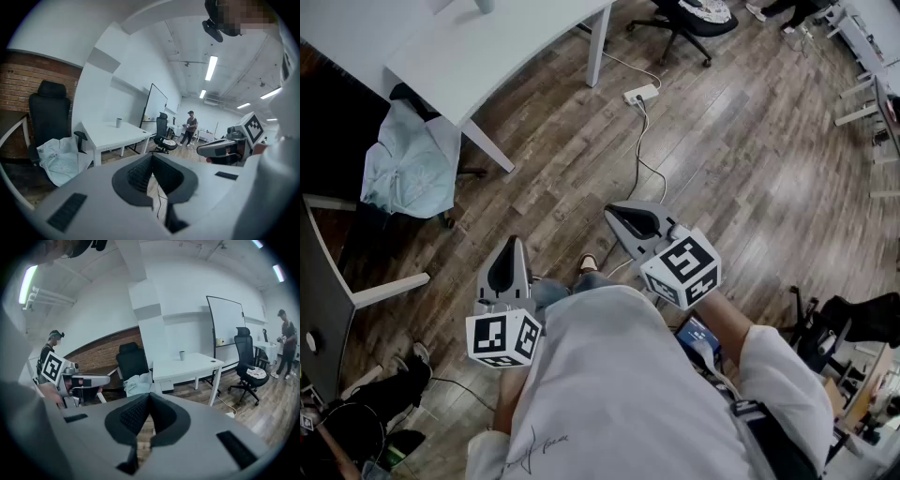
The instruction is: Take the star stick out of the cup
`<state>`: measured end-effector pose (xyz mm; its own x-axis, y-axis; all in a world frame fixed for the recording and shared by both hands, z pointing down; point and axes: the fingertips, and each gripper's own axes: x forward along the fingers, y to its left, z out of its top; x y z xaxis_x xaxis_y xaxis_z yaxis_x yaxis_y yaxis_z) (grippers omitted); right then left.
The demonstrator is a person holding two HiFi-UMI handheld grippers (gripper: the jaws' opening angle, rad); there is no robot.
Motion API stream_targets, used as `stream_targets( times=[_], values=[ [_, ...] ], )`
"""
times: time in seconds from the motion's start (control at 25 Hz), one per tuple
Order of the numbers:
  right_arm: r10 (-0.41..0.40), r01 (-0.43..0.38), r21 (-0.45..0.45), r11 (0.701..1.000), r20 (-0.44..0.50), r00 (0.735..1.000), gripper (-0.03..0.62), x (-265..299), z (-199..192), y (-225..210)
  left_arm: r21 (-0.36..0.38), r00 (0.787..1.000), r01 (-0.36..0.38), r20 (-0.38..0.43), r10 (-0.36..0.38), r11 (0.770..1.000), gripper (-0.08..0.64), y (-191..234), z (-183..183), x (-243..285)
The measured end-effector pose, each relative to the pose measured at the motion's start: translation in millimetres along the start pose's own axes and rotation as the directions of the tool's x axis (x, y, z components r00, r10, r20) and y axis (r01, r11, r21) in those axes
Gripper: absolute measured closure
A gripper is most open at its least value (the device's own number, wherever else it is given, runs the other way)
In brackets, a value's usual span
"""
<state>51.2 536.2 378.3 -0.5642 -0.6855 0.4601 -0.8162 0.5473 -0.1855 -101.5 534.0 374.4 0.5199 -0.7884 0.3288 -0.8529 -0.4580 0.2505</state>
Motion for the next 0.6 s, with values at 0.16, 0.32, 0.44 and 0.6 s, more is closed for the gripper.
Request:
stream_targets(
  times=[0.16,0.32,0.44,0.6],
  values=[
    [0.010,-0.010,-0.011,1.000,-0.004,1.000,0.583,2,-1,6,-0.006,1.000,-0.003,0.006,0.003,1.000,0.558,1,0,-3],
    [0.023,-0.023,-0.010,1.000,-0.006,1.000,0.583,4,-2,8,-0.010,1.000,-0.011,0.008,0.011,1.000,0.558,1,0,-4],
    [0.030,-0.030,0.013,0.999,0.002,1.000,0.583,2,-3,7,-0.007,1.000,-0.010,0.007,0.010,1.000,0.558,-3,0,-2],
    [0.028,-0.029,0.054,0.998,0.019,0.999,0.582,1,0,1,-0.006,1.000,0.006,0.005,-0.006,1.000,0.558,-8,1,2]
  ],
)
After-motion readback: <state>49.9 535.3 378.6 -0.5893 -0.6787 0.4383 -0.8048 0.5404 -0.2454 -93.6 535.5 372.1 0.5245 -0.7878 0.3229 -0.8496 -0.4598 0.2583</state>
